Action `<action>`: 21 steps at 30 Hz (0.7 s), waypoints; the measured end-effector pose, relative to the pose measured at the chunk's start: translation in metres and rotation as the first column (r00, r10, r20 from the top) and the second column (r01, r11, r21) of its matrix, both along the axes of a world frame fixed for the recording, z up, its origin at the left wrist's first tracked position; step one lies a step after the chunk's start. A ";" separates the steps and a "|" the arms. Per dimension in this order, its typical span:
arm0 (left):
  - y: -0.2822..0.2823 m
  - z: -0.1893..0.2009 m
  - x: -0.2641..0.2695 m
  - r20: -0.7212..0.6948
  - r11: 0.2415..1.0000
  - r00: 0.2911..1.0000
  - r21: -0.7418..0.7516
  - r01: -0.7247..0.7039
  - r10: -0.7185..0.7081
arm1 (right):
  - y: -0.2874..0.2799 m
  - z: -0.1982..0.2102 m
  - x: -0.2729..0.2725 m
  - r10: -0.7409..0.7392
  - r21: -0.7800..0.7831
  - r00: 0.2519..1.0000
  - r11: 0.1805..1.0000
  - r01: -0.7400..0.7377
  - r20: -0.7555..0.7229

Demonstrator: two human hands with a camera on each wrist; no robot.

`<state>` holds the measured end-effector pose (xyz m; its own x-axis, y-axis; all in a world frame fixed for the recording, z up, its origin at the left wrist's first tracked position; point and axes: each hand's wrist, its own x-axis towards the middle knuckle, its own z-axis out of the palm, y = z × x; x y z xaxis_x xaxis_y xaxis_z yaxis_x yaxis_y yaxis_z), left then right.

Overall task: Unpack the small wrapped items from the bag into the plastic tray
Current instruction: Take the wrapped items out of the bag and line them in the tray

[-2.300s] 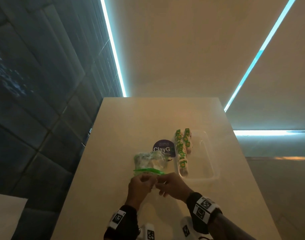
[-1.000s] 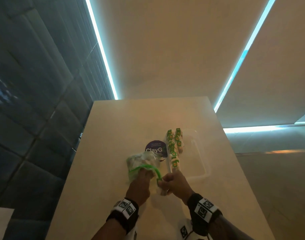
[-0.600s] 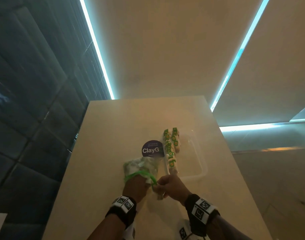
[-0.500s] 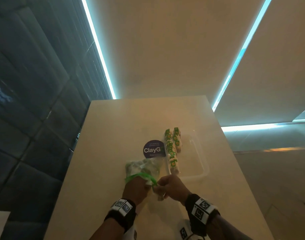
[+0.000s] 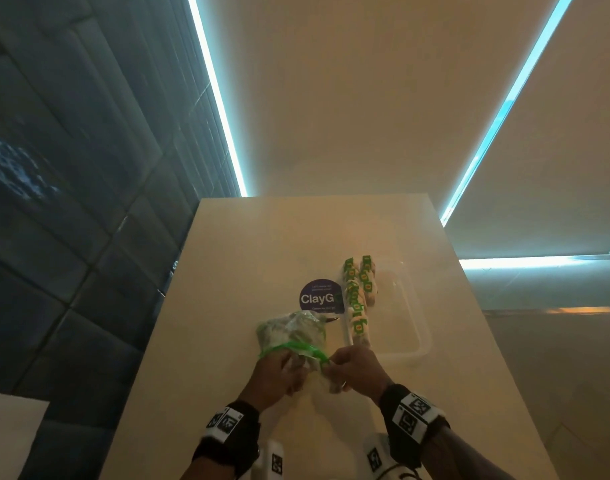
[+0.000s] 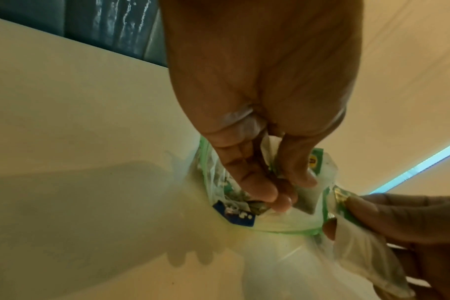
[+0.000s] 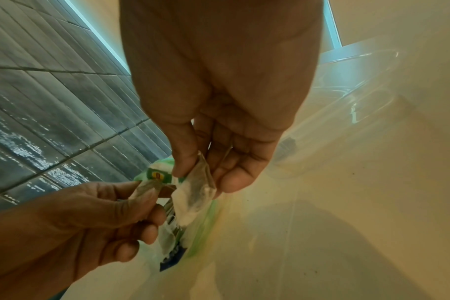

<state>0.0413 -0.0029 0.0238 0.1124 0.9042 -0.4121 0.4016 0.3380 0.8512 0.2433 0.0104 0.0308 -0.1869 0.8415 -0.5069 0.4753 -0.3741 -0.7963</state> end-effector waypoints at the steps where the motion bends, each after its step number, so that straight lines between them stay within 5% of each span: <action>1: 0.000 0.001 -0.001 0.027 1.000 1.000 -0.022 -0.009 0.010 | 0.000 0.000 0.000 -0.001 -0.002 1.000 1.000 0.001 -0.003; 7: -0.004 0.011 0.000 0.195 0.980 0.978 -0.196 -0.028 0.067 | -0.004 0.006 0.002 -0.027 -0.025 0.999 0.999 0.026 -0.041; 13: -0.011 0.022 -0.007 0.195 0.984 0.975 -0.164 -0.071 0.103 | -0.006 0.027 0.003 -0.081 -0.072 0.944 0.996 0.061 -0.319; 21: -0.012 0.038 -0.003 0.253 0.991 0.959 -0.076 -0.111 0.127 | -0.006 0.035 -0.016 -0.002 0.017 0.951 1.000 0.008 -0.309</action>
<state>0.0378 -0.0147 0.0613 0.1149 0.8915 -0.4381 0.1260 0.4244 0.8967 0.2270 0.0044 0.0661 -0.3274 0.8514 -0.4098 0.2035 -0.3600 -0.9105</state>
